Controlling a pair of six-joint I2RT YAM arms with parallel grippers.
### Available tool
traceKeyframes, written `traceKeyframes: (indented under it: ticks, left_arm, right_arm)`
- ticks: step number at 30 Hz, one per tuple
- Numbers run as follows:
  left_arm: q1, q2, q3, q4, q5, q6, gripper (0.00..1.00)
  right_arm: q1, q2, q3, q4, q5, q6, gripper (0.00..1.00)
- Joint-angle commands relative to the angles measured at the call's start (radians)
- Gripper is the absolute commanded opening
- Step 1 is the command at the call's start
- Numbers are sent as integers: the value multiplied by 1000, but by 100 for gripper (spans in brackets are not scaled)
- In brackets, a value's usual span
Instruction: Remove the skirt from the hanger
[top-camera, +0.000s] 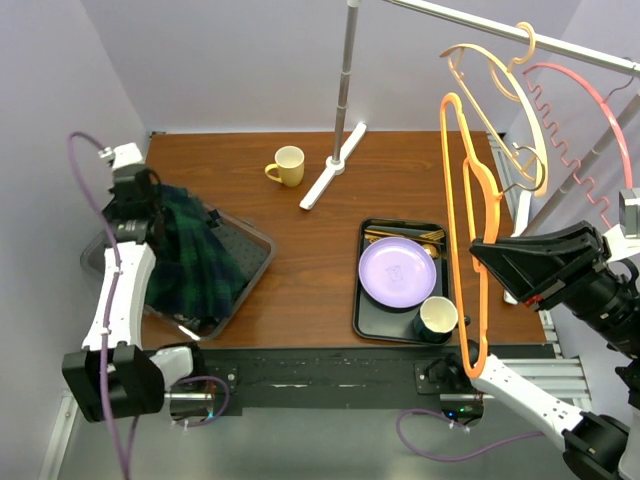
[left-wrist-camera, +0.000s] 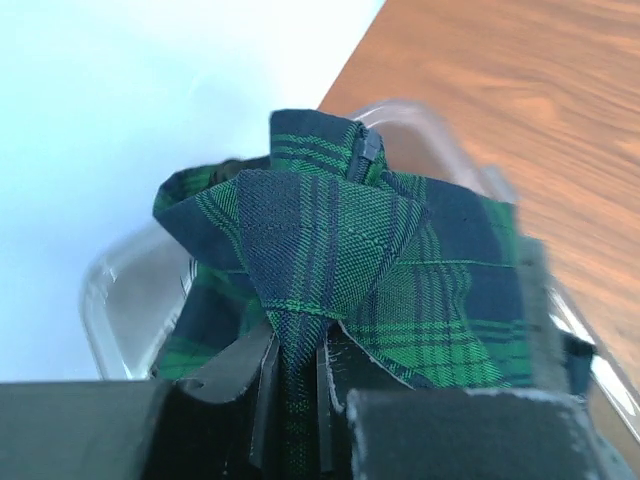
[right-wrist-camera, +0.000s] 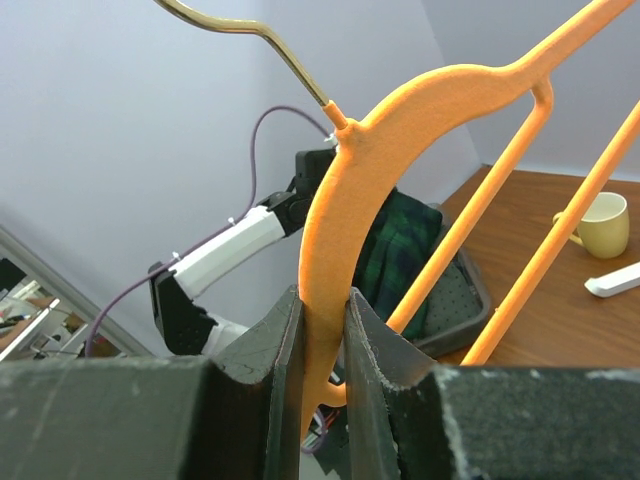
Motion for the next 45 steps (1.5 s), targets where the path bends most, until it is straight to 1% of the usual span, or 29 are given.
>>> traceKeyframes:
  ticks: [1, 2, 6, 7, 9, 12, 15, 16, 17, 18, 20, 21, 23, 24, 25, 26, 27, 28, 29, 30, 32, 33, 35, 39, 43, 44, 45]
  left_arm:
    - [132, 4, -167, 18, 281, -178, 0]
    - [151, 13, -201, 61, 328, -205, 0]
    - [158, 108, -374, 172, 350, -349, 0]
    - [162, 151, -392, 189, 361, -367, 0]
    - [162, 176, -430, 247, 398, -398, 0]
    - [165, 194, -425, 249, 343, -418, 0]
    - [163, 196, -384, 218, 289, -421, 12]
    - [163, 193, -375, 207, 275, -423, 19]
    - [163, 187, -367, 190, 258, -421, 22]
    - [163, 179, -346, 183, 255, -414, 28]
    - [163, 153, -317, 151, 258, -398, 37]
    - [165, 141, -272, 135, 260, -378, 46]
    - [163, 116, -214, 70, 237, -352, 52]
    - [163, 110, -153, 46, 220, -334, 56]
    - [163, 98, -122, 25, 200, -326, 57]
    - [162, 95, -91, -25, 148, -326, 57]
    - [162, 94, -21, -56, 124, -341, 61]
    - [163, 98, 17, -93, 104, -350, 64]
    - [162, 99, 54, -166, 68, -372, 67]
    - [162, 102, 125, -199, 60, -383, 70]
    - [160, 104, 182, -282, 50, -412, 71]
    - [162, 104, 229, -300, 57, -415, 72]
    - [155, 90, 265, -345, 65, -430, 73]
    - [139, 38, 325, -396, 91, -455, 70]
    - [125, -59, 305, -443, 204, -507, 66]
    - [125, -77, 290, -452, 265, -536, 65]
    - [125, -115, 253, -458, 286, -554, 64]
  right_arm:
    - [1, -11, 17, 54, 14, -10, 0]
    - [-1, -14, 13, 57, 14, -10, 0]
    - [-1, -7, -14, 71, -7, 3, 0]
    - [-1, -5, -17, 74, -13, 9, 0]
    - [-1, 5, -18, 79, -18, 13, 0]
    - [-1, 19, -8, 76, -21, 11, 0]
    - [-1, 21, -3, 76, -21, 11, 0]
    - [1, 21, -6, 77, -22, 14, 0]
    - [-1, 22, -6, 79, -19, 16, 0]
    - [1, 24, -7, 76, -16, 16, 0]
    - [1, 29, -7, 70, -12, 16, 0]
    - [-1, 30, -7, 63, -13, 16, 0]
    - [1, 35, -7, 60, -15, 17, 0]
    - [1, 36, -9, 60, -16, 19, 0]
    - [-1, 36, -9, 60, -16, 20, 0]
    - [1, 38, -9, 60, -16, 19, 0]
    - [-1, 36, -9, 62, -15, 20, 0]
    - [1, 36, -11, 63, -13, 22, 0]
    - [-1, 39, -14, 65, -13, 22, 0]
    - [1, 39, -21, 73, -13, 23, 0]
    - [1, 41, -32, 79, -13, 34, 0]
    - [1, 42, -41, 88, -13, 36, 0]
    - [1, 45, -49, 94, -19, 43, 0]
    - [1, 55, -61, 109, -29, 56, 0]
    - [1, 61, -67, 111, -22, 56, 0]
    - [1, 62, -70, 109, -22, 56, 0]
    - [1, 64, -75, 108, -22, 57, 0]
